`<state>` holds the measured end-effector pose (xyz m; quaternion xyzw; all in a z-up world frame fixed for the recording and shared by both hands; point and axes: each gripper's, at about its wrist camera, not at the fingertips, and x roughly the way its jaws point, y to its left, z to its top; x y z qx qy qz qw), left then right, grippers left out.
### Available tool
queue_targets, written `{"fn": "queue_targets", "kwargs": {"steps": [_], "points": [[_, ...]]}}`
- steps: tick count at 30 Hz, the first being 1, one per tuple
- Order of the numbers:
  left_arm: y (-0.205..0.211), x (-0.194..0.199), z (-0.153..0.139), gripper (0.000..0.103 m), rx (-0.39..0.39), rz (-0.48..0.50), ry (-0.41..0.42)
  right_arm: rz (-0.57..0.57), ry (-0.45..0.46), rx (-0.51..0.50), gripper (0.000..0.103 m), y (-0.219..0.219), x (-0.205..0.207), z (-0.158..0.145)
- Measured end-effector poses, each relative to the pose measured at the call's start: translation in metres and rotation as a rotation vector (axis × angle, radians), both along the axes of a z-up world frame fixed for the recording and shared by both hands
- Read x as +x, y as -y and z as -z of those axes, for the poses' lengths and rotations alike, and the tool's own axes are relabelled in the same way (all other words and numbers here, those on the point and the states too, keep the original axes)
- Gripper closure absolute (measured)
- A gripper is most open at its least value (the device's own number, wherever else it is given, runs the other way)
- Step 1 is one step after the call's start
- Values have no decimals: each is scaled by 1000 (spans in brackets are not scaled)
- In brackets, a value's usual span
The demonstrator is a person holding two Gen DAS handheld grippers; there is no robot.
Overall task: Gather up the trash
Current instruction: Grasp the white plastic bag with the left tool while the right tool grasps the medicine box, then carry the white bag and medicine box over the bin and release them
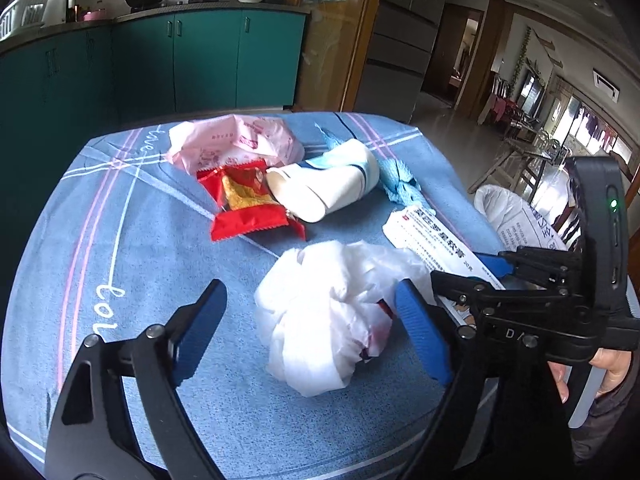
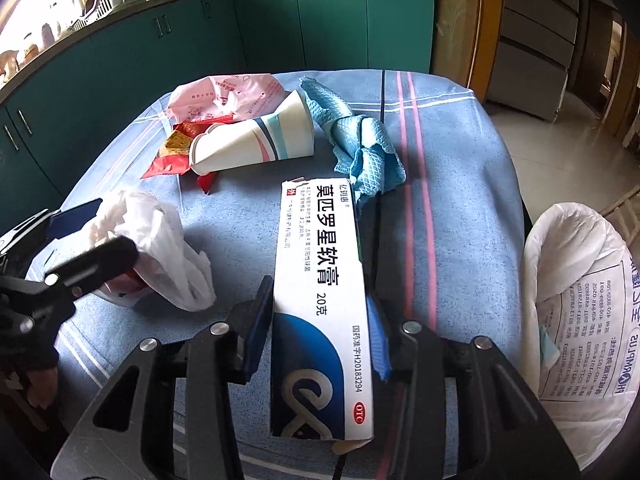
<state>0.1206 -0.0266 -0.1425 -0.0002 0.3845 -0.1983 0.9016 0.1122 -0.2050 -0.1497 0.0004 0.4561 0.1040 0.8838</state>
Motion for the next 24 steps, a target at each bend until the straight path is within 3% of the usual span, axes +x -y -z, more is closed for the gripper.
{"fn": "queue_targets", "kwargs": {"steps": [5,10,18,24], "points": [[10,-2,5,18,50,21,7,-7,11,-35,56,-6,-1,1],[16,-5,6,33,78,42,23,-12,17,-42,56,-6,-1,1],[17,-10,2,46,94,42,51,-27,29,-45,59,-8,-5,-1],[14,-15,-5,53,82,38,86,-27,97,11,64,0,-16,-22]]}}
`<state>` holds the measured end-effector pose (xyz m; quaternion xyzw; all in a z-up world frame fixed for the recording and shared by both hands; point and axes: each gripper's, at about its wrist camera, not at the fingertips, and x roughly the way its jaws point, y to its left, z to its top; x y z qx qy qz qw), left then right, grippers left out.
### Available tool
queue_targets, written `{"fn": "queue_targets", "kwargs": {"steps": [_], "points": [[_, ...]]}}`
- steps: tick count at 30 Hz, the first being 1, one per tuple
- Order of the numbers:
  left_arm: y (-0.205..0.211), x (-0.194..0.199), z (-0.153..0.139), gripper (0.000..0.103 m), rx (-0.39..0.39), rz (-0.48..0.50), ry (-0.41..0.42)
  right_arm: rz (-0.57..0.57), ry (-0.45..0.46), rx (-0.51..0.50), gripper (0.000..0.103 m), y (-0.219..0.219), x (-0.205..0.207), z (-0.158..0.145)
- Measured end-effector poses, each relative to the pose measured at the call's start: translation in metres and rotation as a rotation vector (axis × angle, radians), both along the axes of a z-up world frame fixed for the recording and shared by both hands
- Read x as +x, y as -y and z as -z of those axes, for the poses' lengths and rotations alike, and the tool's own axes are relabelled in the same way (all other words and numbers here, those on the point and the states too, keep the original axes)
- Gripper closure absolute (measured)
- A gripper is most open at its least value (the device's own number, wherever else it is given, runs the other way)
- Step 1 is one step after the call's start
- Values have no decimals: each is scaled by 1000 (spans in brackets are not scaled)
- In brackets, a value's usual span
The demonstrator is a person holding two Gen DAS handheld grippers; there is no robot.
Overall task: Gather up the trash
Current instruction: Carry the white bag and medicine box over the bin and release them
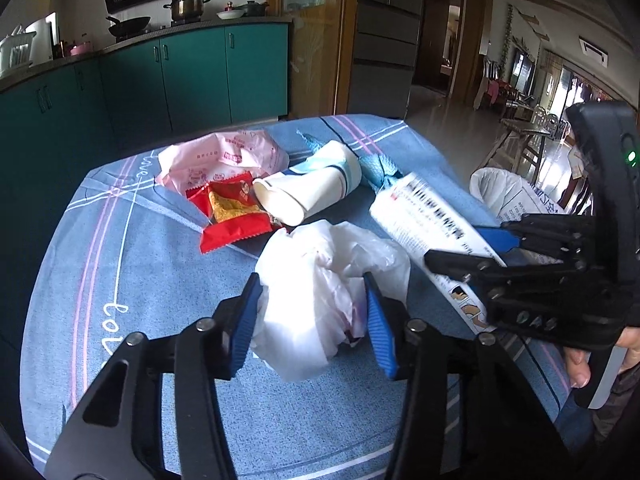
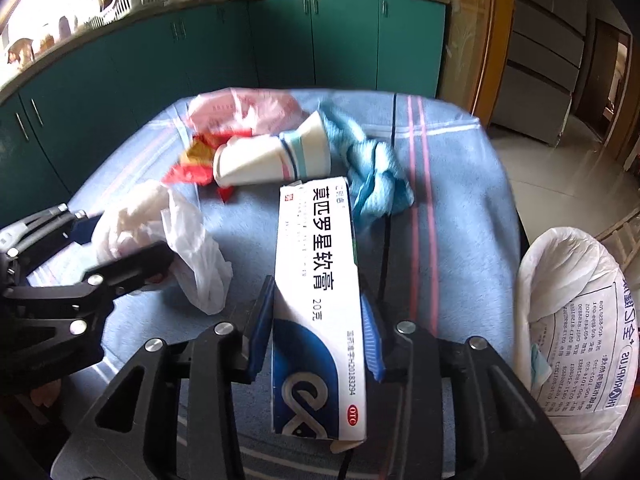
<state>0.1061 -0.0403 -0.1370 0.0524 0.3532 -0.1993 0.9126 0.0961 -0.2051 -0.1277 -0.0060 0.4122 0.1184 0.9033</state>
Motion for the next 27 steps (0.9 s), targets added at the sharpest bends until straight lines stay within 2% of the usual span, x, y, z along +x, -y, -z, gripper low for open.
{"fn": "queue_targets", "kwargs": {"steps": [6,11,13,17,21,24,27], "points": [[-1,-5,-10,57,-30,1,16,52,107,64,64,33,-18,-27],[15,-10,-31,57,-100,40,23,221,170,90,64,106,-33,-46],[39,-6,-38,57,-118,85,-3,316,175,90,64,140,-40,-49],[102,6,-48,58,-174,192,-64,501,185,-15,64,189,-55,-50],[187,22,-43,58,-208,312,-155,598,137,-18,64,224,-58,-41],[242,28,-27,58,-180,379,-213,669,95,-2,64,248,-59,-34],[277,28,-12,57,-146,420,-229,699,88,-5,64,253,-61,-31]]}}
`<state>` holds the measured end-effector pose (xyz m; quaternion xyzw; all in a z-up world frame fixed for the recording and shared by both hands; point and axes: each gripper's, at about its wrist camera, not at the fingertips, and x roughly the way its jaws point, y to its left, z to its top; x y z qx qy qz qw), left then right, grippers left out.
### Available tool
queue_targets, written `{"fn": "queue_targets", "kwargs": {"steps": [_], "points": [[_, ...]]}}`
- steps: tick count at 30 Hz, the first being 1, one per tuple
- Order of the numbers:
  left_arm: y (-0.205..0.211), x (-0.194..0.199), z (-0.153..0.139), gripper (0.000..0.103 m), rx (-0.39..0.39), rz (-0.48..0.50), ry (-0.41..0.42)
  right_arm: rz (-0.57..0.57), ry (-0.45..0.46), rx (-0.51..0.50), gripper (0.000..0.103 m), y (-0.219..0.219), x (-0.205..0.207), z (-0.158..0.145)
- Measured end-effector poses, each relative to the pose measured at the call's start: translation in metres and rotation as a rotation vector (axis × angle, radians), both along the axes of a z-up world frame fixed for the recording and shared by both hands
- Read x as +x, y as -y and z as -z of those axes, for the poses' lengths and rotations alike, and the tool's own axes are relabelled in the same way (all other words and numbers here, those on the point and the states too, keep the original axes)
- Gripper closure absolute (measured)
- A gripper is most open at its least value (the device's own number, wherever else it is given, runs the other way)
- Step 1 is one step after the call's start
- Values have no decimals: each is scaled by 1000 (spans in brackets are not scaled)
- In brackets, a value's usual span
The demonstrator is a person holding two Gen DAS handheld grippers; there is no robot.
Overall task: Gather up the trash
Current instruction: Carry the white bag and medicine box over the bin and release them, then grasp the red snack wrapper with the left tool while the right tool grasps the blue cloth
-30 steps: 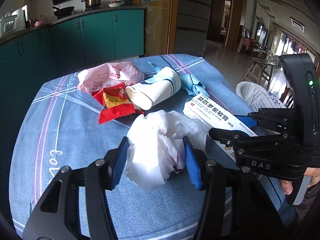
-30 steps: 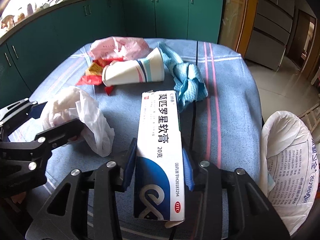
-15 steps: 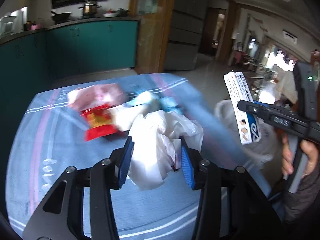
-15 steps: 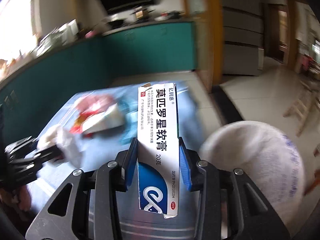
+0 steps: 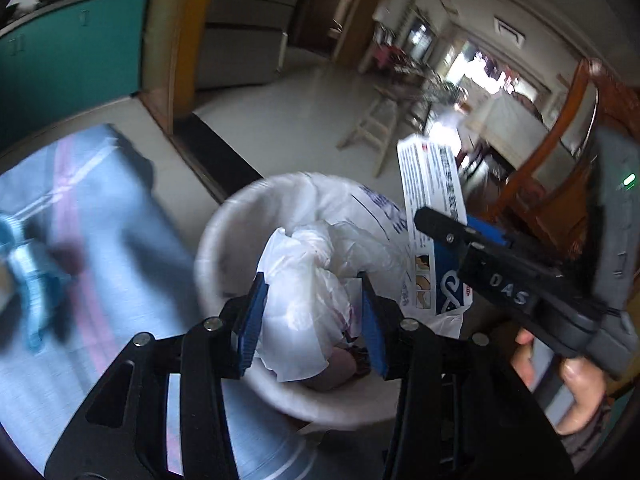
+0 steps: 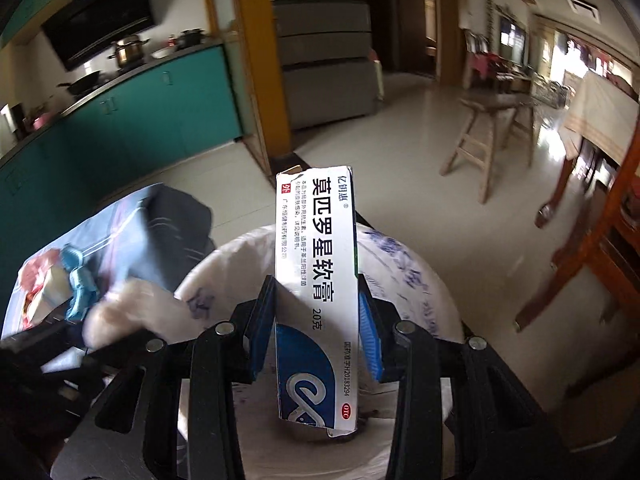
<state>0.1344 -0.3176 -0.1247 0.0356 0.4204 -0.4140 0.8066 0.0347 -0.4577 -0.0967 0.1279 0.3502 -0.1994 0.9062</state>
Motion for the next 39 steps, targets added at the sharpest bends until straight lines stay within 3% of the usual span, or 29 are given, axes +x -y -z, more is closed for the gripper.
{"fn": "queue_targets", "kwargs": {"steps": [4,7,12,17,25,28,31,35,39], "points": [[17,-1,10,37,27,7,27,2,-7,7,64,5,-5,2],[14,-2,10,29,53,-14,71,-9,-11,5,63,4,-6,4],[-9,-3,4,26,65,-86,112,-21,-6,9,59,0,-5,4],[-45,-3,-7,25,107,-200,194,-51,15,18,44,-16,1,-2],[-169,16,-31,25,217,-513,332,-244,37,-9,42,-89,35,-10],[-227,39,-34,24,219,-654,308,-364,56,26,42,-132,63,-13],[-271,67,-27,24,221,-737,221,-480,81,112,42,-169,97,-14],[-302,89,-6,24,237,-767,120,-581,39,116,41,-213,151,2],[-303,101,5,24,249,-750,53,-566,-46,141,41,-224,182,32]]}}
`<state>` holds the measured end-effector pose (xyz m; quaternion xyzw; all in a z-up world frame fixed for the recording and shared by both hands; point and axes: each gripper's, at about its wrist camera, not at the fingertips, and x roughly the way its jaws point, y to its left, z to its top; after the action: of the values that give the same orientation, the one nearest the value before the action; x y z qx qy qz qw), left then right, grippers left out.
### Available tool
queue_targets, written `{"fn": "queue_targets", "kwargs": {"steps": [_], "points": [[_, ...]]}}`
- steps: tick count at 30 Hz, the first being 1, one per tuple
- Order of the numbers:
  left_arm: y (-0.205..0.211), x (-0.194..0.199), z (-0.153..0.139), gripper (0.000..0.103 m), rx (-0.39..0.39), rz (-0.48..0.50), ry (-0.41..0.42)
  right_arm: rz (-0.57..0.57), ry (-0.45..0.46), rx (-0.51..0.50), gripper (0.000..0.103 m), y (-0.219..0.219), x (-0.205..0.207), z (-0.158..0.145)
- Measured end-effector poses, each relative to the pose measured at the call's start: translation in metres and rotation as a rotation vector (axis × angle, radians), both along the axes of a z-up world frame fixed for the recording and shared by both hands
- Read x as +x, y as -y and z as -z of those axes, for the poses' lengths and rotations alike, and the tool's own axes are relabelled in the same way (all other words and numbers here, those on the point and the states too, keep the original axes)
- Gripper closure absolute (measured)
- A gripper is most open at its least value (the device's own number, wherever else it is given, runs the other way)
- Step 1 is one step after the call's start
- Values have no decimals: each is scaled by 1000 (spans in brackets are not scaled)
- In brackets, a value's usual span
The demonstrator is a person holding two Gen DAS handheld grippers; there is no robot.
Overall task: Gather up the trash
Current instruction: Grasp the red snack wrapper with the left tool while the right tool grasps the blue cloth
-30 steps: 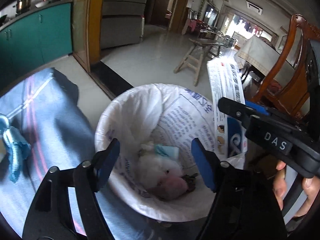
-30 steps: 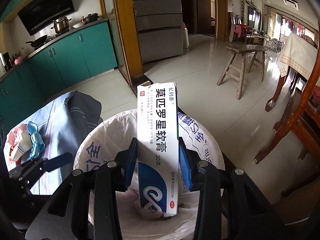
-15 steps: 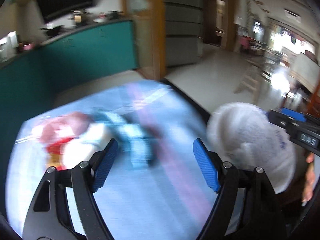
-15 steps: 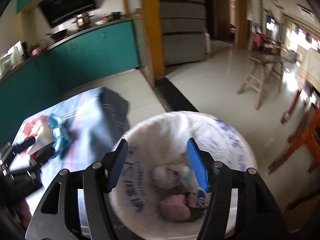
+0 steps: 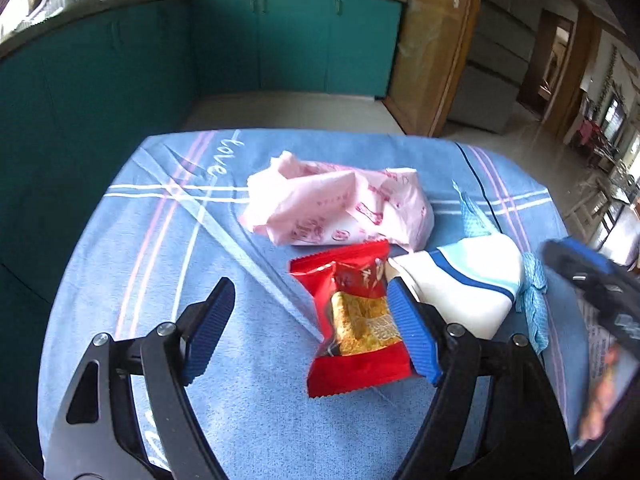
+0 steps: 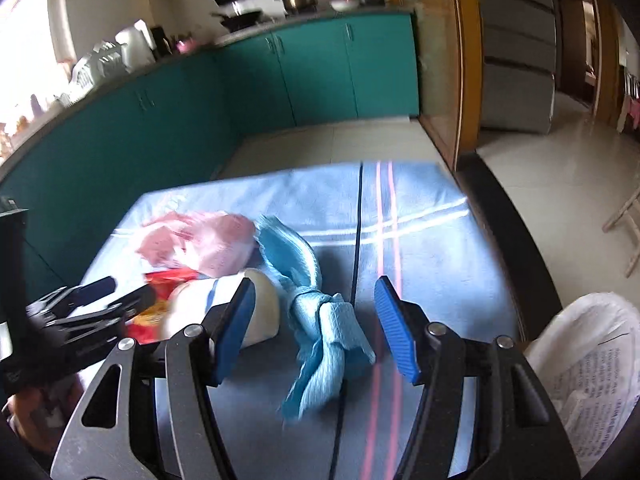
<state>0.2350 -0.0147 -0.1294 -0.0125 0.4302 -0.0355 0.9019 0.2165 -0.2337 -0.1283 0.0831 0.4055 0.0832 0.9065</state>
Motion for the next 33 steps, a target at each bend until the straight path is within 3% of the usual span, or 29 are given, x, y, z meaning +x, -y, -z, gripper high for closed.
{"fn": "queue_targets", "kwargs": {"steps": [3,8,12,14,19,22,25,26,27,28,30,33], "points": [[1,1,4,25,18,12,-4,-7,-53,13,41,0,9,14],[3,0,19,50,12,36,-54,-58,-48,-29,43,-10,0,13],[3,-7,20,72,3,47,-53,-83,-33,-90,61,-20,-11,13],[6,-15,18,74,22,54,-35,-86,-25,-104,74,-20,-17,11],[9,-39,7,82,65,71,33,-98,-26,-75,81,-13,-31,9],[9,-54,1,82,79,84,56,-111,-34,-69,89,-10,-47,7],[11,-63,-6,81,85,87,70,-105,-19,-83,89,-8,-59,-1],[11,-65,-7,79,84,86,76,-100,0,-84,88,-7,-61,-4],[10,-64,-9,69,84,82,81,-89,15,-83,88,-7,-61,-7],[7,-61,-11,58,81,70,87,-79,20,-82,85,-7,-60,-7],[5,-55,-12,51,73,46,87,-52,16,-73,74,-7,-51,-5],[-1,-35,-3,49,46,17,38,-32,7,-69,64,-10,-35,-1]]}}
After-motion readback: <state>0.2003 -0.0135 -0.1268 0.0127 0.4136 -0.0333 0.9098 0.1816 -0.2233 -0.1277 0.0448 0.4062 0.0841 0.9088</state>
